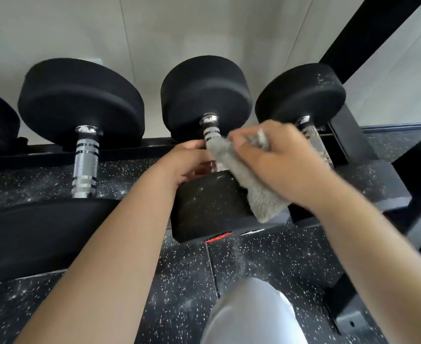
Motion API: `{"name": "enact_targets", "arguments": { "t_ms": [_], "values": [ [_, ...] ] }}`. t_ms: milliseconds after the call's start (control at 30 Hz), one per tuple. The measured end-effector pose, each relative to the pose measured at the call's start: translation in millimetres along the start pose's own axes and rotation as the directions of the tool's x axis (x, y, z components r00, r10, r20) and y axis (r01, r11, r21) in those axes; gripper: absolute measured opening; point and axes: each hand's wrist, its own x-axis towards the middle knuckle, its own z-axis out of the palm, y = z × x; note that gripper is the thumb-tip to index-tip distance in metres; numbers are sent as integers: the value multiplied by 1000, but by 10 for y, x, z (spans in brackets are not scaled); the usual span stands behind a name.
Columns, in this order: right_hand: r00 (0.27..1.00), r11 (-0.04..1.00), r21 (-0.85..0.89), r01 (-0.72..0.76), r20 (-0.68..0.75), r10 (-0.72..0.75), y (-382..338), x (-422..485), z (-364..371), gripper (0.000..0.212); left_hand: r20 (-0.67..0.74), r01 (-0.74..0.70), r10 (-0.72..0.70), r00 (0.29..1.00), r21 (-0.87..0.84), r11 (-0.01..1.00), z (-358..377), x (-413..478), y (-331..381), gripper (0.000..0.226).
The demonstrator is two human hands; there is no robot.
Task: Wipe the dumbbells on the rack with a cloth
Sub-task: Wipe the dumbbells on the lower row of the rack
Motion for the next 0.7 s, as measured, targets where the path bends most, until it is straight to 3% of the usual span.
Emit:
{"name": "enact_targets", "arguments": {
  "t_ms": [100, 167, 267, 467, 633, 700],
  "values": [
    [976, 955, -295, 35, -197, -97, -12, -215, 290, 49, -14, 22, -21, 1000, 97, 995, -3, 39, -4, 39],
    [950, 971, -240, 10, -301, -84, 32, -335, 368, 57, -13, 12, -11, 1000, 134, 991, -13, 61, -3, 39],
    [911, 990, -135, 40, -402, -91, 107, -591, 467, 51, 51, -9, 4, 999, 90, 996, -9, 79, -16, 40],
    [949, 993, 112, 30, -314, 7, 110, -202, 318, 33, 90, -4, 2, 996, 23, 1000, 19, 70, -9, 36],
    [847, 990, 4, 139, -519, -117, 120, -540, 512, 29, 147, -22, 9, 989, 87, 996, -4, 16, -3, 34],
    [837, 986, -11, 167, -527, -148, 146, -537, 530, 28, 153, -29, 16, 988, 81, 996, -10, 23, -2, 35]
  ]
}}
